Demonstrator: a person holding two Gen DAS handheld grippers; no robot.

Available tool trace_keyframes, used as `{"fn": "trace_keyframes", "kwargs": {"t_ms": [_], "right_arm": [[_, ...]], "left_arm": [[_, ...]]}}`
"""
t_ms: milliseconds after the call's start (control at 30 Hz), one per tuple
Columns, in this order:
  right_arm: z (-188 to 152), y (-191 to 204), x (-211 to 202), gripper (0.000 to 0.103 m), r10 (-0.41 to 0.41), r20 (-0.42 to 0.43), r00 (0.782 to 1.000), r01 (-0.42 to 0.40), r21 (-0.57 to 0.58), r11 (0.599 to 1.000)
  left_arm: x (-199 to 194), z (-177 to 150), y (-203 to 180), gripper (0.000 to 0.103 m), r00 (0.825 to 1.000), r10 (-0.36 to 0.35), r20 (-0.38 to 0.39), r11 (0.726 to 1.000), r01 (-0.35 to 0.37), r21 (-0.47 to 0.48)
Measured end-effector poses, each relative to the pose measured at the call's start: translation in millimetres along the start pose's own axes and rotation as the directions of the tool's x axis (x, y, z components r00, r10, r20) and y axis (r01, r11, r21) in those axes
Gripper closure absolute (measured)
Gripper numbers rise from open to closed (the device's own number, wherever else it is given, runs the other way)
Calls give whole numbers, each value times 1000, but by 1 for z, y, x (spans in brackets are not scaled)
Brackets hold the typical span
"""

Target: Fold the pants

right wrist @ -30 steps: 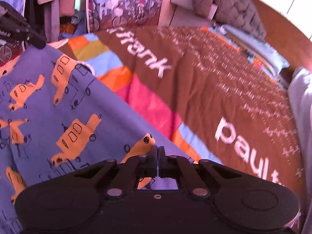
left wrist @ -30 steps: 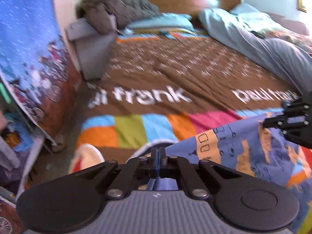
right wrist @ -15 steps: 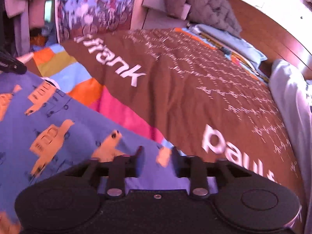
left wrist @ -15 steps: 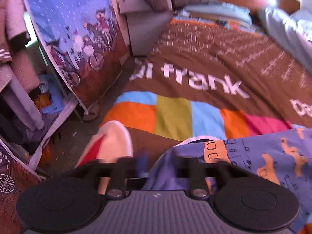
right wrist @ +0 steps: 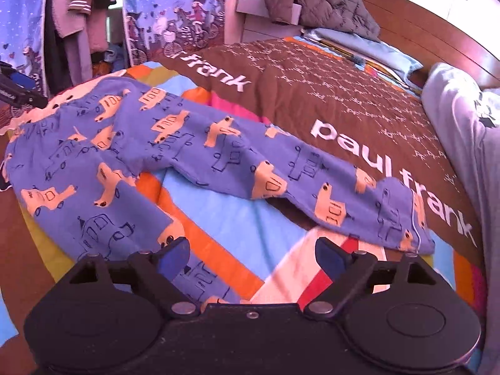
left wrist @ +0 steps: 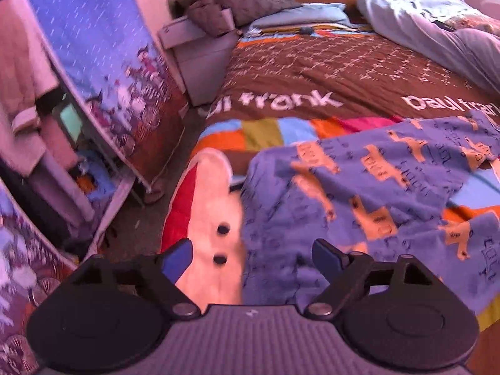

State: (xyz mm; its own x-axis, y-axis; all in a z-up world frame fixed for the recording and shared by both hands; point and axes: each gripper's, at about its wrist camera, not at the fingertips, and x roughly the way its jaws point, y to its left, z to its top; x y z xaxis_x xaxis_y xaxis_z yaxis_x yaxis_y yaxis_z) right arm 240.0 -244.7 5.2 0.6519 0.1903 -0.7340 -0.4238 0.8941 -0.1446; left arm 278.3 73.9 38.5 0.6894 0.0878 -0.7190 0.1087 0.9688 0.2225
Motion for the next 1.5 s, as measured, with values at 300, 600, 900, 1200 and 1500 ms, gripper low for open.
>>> {"fn": "trace_keyframes", "kwargs": {"t_ms": [300,600,900,1200,1500], "right_arm": [[48,-37,58,10,-61,35,998,62,-22,998],[119,-67,155,19,-93,60,994,98,-91,991],[141,-53,208,24,109,-7,994,-108,-221,969],[143,-68,226,80,232,-172,957,-241,-34,970],[126,-40,158,101,22,-39,999,-26,-91,996]], "left_arm": [[90,81,-23,8,993,74,91,963,-95,253],[179,114,-20,8,999,-36,2,930,32,365],[197,108,-11,17,987,-136,-86,873,161,460],[194,107,-30,103,974,-155,-164,884,211,417],[112,118,-20,103,991,-135,-18,932,133,336]]}}
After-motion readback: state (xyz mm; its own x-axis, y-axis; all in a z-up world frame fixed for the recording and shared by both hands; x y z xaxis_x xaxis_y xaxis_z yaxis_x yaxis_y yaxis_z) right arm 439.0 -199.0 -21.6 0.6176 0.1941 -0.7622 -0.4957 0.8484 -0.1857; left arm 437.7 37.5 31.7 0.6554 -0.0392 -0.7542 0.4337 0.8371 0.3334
